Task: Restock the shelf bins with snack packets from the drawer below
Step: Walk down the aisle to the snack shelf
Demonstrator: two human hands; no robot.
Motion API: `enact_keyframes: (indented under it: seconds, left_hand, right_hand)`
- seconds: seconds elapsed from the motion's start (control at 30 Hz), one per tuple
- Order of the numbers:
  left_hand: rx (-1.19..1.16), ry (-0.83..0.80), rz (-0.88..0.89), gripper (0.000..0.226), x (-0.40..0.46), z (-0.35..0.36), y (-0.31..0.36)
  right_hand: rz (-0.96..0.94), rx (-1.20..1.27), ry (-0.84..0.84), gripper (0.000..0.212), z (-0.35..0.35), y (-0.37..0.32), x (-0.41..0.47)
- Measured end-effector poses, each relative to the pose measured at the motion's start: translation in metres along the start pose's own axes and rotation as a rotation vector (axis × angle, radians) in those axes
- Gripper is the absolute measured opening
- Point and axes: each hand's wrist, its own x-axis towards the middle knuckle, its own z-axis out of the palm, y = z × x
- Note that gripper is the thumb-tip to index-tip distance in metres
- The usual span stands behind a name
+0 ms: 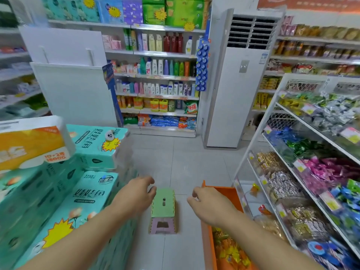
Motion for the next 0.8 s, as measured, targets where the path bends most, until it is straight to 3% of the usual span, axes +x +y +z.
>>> enact_keyframes:
  seconds: [0.43,0.8]
  left_hand:
    - [-0.018,-0.096,0.048,0.043,0.211,0.037,0.012]
    - [-0.001,-0.295,0.362,0.039,0.415,0.079,0.055]
  right_hand:
    - [0.085,0.037,-0.047,0.037,-0.038,0.07,0.19]
    - [0.413,0.159,0.085,0.031,-0.059,0.12,0.293]
